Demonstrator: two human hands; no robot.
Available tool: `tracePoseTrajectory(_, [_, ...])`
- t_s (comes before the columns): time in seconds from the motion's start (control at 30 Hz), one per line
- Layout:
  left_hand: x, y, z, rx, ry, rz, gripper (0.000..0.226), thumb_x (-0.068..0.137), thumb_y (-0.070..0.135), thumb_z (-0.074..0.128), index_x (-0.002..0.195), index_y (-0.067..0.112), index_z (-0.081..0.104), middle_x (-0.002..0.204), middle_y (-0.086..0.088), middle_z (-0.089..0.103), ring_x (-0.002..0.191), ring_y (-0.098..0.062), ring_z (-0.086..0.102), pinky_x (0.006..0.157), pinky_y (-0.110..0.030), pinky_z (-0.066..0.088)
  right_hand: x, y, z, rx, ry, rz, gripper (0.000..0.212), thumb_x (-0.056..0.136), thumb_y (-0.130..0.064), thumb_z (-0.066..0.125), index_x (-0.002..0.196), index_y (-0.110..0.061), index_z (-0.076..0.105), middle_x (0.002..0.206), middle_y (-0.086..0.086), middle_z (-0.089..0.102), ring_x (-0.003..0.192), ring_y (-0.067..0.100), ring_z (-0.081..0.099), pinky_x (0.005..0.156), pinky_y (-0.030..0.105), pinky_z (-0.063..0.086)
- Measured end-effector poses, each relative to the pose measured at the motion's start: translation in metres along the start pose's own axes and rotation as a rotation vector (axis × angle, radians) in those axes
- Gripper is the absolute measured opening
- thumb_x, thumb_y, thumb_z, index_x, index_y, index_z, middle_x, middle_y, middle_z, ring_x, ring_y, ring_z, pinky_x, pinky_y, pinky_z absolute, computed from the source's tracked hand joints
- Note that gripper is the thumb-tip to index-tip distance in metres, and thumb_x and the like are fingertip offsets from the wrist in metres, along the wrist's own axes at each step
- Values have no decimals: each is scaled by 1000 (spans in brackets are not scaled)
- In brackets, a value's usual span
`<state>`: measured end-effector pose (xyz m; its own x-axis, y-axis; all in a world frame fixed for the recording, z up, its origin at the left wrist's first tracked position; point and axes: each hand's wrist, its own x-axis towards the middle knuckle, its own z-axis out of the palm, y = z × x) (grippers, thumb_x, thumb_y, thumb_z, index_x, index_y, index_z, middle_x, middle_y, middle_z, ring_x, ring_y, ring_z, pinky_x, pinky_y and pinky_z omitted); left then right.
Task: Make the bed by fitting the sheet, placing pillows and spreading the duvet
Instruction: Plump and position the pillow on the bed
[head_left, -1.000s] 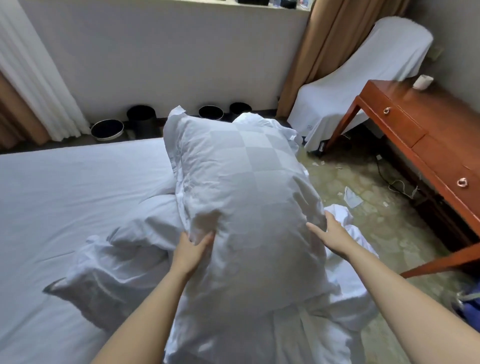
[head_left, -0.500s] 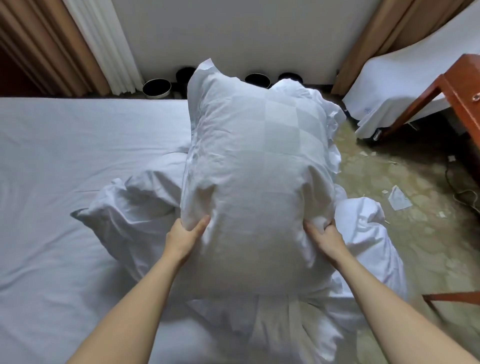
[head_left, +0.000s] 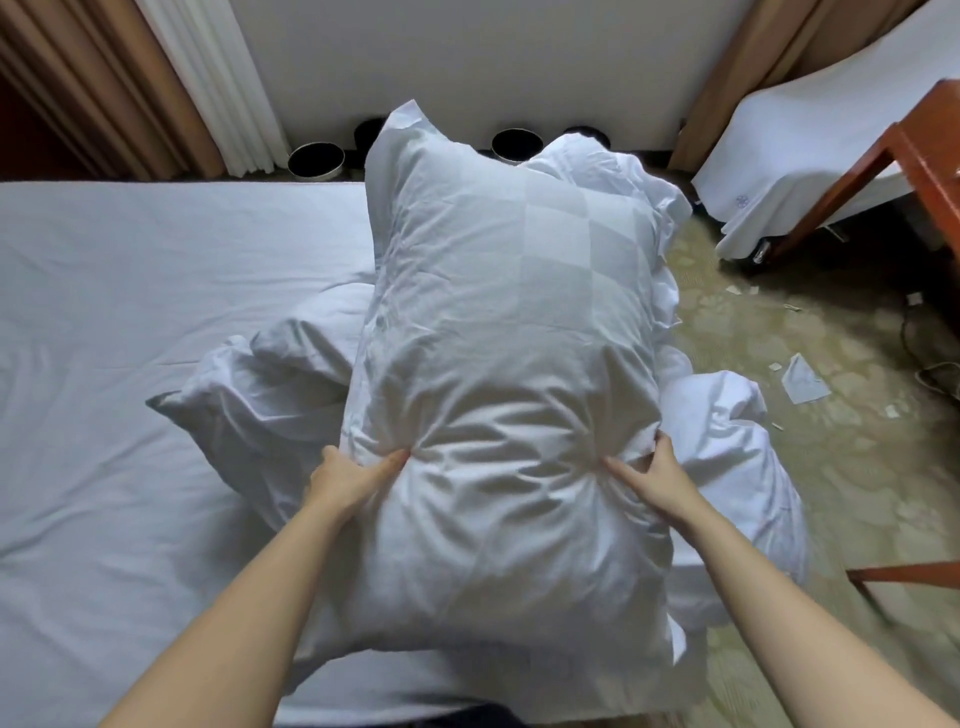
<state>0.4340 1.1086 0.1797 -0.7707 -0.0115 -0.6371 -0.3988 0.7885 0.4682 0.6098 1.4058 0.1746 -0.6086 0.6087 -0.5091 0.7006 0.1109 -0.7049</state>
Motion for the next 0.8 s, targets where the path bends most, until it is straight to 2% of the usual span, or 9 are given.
tracePoseTrajectory(0.1, [11, 11, -8, -125, -115, 85, 112, 43, 72, 77, 129, 8, 45, 125, -10, 58, 105, -23, 60, 85, -35, 51, 13, -18, -13, 178, 6, -44, 84, 85, -27, 67, 147, -11, 13, 143, 2, 36, 126, 19, 42, 94, 25, 38])
tracePoseTrajectory(0.2, [15, 40, -18, -246, -75, 168, 98, 49, 68, 73, 119, 3, 53, 104, -5, 62, 79, -12, 60, 60, -22, 46, 32, -40, -16, 222, 50, -68, 90, 86, -36, 63, 150, -14, 4, 153, 3, 21, 139, 18, 26, 97, 21, 26])
tracePoseTrajectory(0.27, [20, 59, -20, -293, -11, 160, 110, 38, 79, 66, 116, 4, 53, 103, -5, 59, 83, -16, 58, 66, -27, 47, 46, -52, -13, 255, 74, -50, 95, 85, -38, 65, 150, -12, 2, 156, 5, 17, 141, 19, 24, 100, 21, 24])
tracePoseTrajectory(0.37, [38, 74, -15, -336, 19, 126, 130, 23, 89, 64, 122, 7, 49, 121, -11, 60, 105, -26, 61, 94, -39, 49, 65, -60, -7, 313, 108, 12, 114, 73, -45, 76, 150, -10, -1, 154, 7, 21, 138, 22, 30, 112, 31, 28])
tracePoseTrajectory(0.53, [37, 103, -10, -369, 17, 44, 123, 52, 69, 76, 142, 1, 25, 142, -16, 42, 126, -30, 47, 108, -39, 38, 81, -49, -3, 424, 133, 140, 109, 77, -38, 74, 148, -6, -1, 149, 11, 31, 132, 25, 39, 111, 41, 32])
tracePoseTrajectory(0.6, [42, 107, -6, -368, 4, 24, 129, 46, 72, 76, 143, 1, 28, 143, -15, 42, 128, -28, 46, 108, -36, 37, 83, -44, -2, 485, 118, 169, 106, 77, -38, 74, 149, -6, 2, 148, 9, 32, 132, 26, 40, 110, 42, 33])
tracePoseTrajectory(0.67, [44, 109, -2, -360, -7, 19, 133, 41, 78, 73, 142, 1, 33, 144, -15, 42, 129, -27, 45, 109, -33, 36, 86, -42, -1, 555, 85, 169, 104, 71, -43, 78, 148, -8, 18, 146, 7, 37, 129, 26, 43, 109, 42, 35])
tracePoseTrajectory(0.7, [45, 109, 0, -354, 0, 22, 124, 51, 74, 72, 142, 0, 33, 145, -16, 41, 131, -27, 43, 109, -32, 35, 88, -43, -1, 583, 55, 161, 99, 64, -47, 80, 144, -10, 33, 144, 7, 43, 126, 26, 47, 107, 42, 37])
tracePoseTrajectory(0.8, [43, 111, 3, -368, 78, 52, 102, 68, 64, 69, 138, -3, 39, 142, -19, 44, 130, -30, 44, 107, -32, 36, 86, -52, -3, 622, -43, 130, 58, 75, -44, 69, 126, -17, 59, 129, 10, 58, 109, 25, 58, 97, 39, 46])
